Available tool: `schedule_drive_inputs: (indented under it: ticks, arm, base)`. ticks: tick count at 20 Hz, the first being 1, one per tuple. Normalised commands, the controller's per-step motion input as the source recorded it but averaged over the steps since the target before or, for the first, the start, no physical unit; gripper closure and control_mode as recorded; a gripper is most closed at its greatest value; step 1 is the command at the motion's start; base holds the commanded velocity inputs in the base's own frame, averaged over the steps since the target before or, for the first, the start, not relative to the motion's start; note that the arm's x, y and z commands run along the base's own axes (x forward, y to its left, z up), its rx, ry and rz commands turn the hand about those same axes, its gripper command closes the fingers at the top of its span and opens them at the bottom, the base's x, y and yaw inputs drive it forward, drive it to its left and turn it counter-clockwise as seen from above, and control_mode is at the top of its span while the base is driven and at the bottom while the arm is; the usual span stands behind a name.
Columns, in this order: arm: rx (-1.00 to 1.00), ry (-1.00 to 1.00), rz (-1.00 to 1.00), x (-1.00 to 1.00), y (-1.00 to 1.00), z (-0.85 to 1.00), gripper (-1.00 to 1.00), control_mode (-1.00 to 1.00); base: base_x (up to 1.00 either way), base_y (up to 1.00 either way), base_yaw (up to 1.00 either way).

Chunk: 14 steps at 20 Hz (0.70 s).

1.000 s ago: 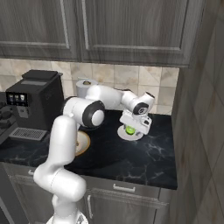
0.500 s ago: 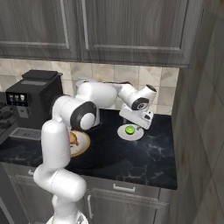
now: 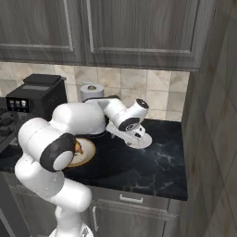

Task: Remove the kiwi from the bowl and place it on the small plate. Then place the bowl with only the chicken drumstick in the microwave, close the door, and press the start button to microwave the chicken drumstick.

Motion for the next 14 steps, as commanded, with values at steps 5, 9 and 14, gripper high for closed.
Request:
schedule_drive_inputs:
  ticks: [5, 9, 14]
  arm:
    - [0.0, -0.09, 0.0, -0.96, 0.93, 0.0, -1.0, -1.0]
    - [0.0, 0.0, 0.0, -0.62, 0.93, 0.0, -1.0, -1.0]
    - [0.0, 0.0, 0.02, -0.45, 0.36, 0.0, -1.0, -1.0]
  base:
    - [0.0, 0.0, 0.0]
    - [0.0, 0.0, 0.0]
    - [0.0, 0.0, 0.0]
